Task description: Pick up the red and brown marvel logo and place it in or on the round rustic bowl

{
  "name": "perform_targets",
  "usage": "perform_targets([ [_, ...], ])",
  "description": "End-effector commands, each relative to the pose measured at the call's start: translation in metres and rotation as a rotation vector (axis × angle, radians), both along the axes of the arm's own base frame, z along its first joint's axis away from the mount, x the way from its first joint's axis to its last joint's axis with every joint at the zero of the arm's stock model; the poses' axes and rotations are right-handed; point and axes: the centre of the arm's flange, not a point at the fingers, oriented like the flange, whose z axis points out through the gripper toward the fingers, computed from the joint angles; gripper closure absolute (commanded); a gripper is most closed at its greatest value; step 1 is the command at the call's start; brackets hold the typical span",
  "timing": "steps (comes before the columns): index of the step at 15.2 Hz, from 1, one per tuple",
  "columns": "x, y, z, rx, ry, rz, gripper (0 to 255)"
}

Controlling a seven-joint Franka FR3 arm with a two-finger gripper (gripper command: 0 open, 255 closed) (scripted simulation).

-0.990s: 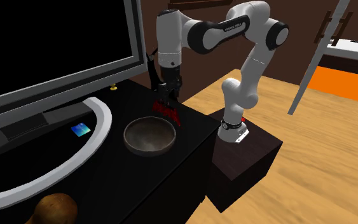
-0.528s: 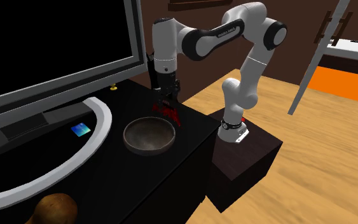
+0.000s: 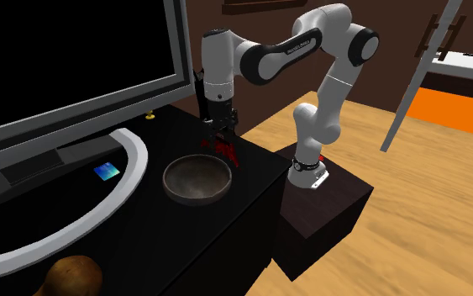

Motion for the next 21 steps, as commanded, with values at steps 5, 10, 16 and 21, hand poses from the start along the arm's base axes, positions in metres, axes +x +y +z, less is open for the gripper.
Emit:
perform_targets([
  [5,0.000,0.000,0.000,0.000,0.000,0.000,255],
  [10,0.000,0.000,0.000,0.000,0.000,0.000,255],
  [16,0.000,0.000,0.026,0.000,0.000,0.000,255],
  [21,0.000,0.000,0.053,0.000,0.000,0.000,255],
])
